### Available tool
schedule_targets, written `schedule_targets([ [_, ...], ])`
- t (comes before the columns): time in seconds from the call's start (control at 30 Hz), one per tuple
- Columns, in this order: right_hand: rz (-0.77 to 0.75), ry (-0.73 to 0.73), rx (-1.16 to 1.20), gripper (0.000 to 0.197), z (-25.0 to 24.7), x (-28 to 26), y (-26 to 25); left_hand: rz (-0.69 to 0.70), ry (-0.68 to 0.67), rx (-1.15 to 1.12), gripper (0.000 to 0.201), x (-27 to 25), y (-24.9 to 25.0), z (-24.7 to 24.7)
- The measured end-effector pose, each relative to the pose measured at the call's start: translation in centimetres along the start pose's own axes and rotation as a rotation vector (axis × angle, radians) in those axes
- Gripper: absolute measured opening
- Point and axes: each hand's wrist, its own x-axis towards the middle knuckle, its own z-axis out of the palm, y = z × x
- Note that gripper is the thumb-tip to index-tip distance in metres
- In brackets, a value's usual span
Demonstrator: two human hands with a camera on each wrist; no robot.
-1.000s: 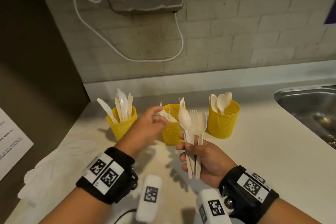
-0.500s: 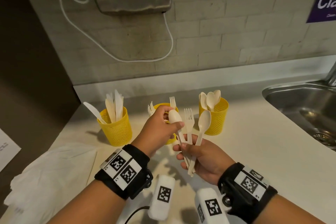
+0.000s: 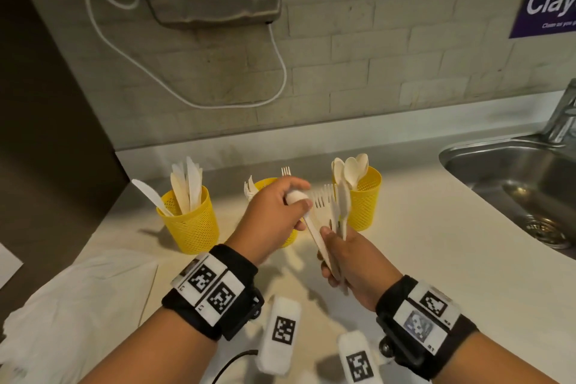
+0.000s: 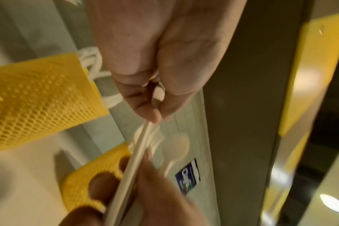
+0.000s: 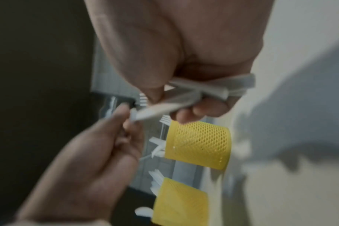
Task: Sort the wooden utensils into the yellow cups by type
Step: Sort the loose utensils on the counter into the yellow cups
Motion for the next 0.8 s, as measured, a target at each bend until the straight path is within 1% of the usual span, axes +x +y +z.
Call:
schedule_targets([
  [0.07,-0.054,0.013,-0.055,0.02,0.0,-0.3,0.1,0.019,-0.019,0.06,0.019,-0.1,0.3,1.2],
  [0.17,-0.089,0.0,-0.059,0.01,-0.4,-0.6,0.3,-0.01,-0.055,0.023,0.003,-0.2,0.8,2.7],
  [0.2,-0.099,0.006,-0.114,0.009,-0.6,-0.5,0.4,-0.023,-0.069,0.032,0.012,-0.1,0.7,3.0],
  [0.23,-0.121,0.025,-0.201,0.012,-0.9,-0.3,0.7,-0.034,-0.078,0.046,0.018,0.0,0.6,3.3],
  [0.3,-0.155,0.06,-0.349,0.018,-1.3,-0.1,1.1,-0.042,-0.076,0.077,0.018,0.2,0.3,3.9],
  [0.33,-0.16,0.071,-0.371,0.018,-1.6,-0.1,1.1,-0.054,-0.08,0.073,0.015,0.4,0.1,4.1],
  [0.4,-0.131,0.06,-0.306,0.017,-2.1,-0.5,0.8,-0.107,-0.082,-0.018,0.014,0.8,0.1,4.4],
  [0.47,-0.059,0.092,-0.189,0.039,-2.9,-0.8,0.6,-0.13,-0.053,-0.13,0.016,1.4,0.8,4.2],
  [0.5,-0.01,0.138,-0.109,0.047,-3.5,-0.7,0.7,-0.112,-0.023,-0.165,0.017,2.0,1.2,4.0],
  [0.53,0.033,0.196,-0.004,0.047,-4.1,-0.6,0.7,-0.081,0.011,-0.183,0.019,2.6,1.8,3.7],
  [0.6,0.073,0.305,0.215,0.037,-5.0,-0.5,0.8,0.003,0.092,-0.181,0.021,4.2,3.3,3.3],
  [0.63,0.072,0.358,0.287,0.031,-5.4,-0.6,0.6,0.048,0.128,-0.158,0.024,5.1,4.0,3.2],
  [0.7,0.041,0.441,0.343,0.023,-6.1,-0.8,0.4,0.121,0.155,-0.064,0.033,6.7,5.1,3.4],
  [0.8,-0.011,0.497,0.352,0.019,-6.9,-1.2,0.2,0.179,0.115,0.064,0.051,9.1,5.6,4.6],
])
